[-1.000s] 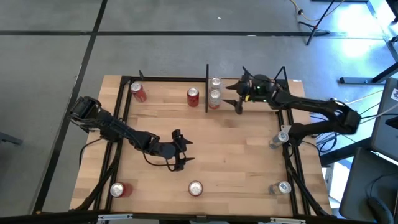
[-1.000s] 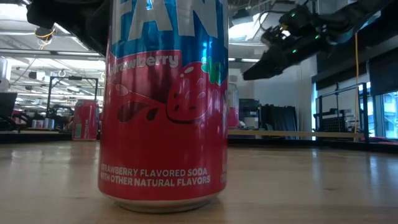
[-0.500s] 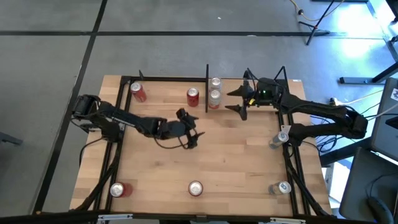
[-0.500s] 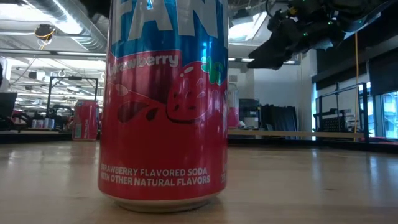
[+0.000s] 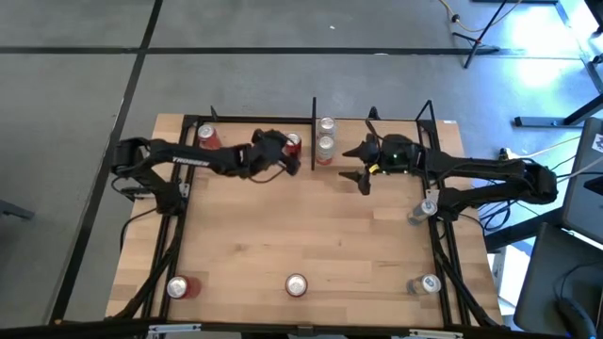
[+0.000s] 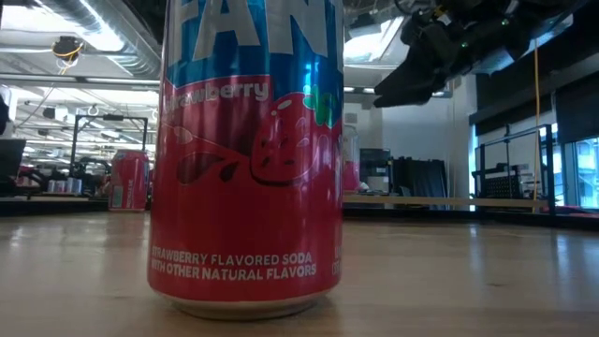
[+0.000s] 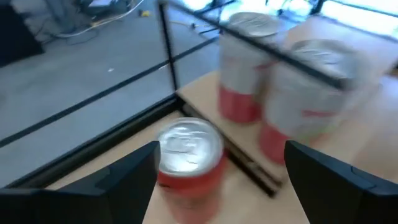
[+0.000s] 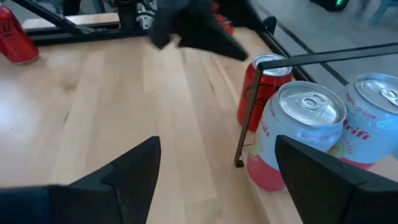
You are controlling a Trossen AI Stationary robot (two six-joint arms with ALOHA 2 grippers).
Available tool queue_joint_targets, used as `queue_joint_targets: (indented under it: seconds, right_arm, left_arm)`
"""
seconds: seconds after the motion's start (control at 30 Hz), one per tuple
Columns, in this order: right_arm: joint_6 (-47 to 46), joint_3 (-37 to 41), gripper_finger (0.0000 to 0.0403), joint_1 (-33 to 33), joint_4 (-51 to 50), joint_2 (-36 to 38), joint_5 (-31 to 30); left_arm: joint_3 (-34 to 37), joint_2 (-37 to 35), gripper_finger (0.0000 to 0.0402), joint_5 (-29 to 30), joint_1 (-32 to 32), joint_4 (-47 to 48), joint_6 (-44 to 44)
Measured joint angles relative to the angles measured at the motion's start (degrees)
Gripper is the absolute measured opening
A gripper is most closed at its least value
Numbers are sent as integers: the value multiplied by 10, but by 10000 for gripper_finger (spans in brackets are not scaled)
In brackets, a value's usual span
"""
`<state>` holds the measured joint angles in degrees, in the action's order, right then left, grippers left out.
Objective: Place canned beverage on shelf
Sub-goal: Put the top red black soda can on the shelf
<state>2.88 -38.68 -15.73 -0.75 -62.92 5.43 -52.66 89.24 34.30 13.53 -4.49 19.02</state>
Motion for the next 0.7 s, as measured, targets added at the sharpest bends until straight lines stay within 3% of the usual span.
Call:
queue_joint_targets:
  seconds: [0.37,0.7]
  right_arm:
    - [6,0,298,8,-3,-9,-20]
    - [6,0,298,8,9,-55,-20]
  left_arm:
    - [0,38,325,-69,55,-33,-17]
    - [0,79,325,-50,63,-55,-41]
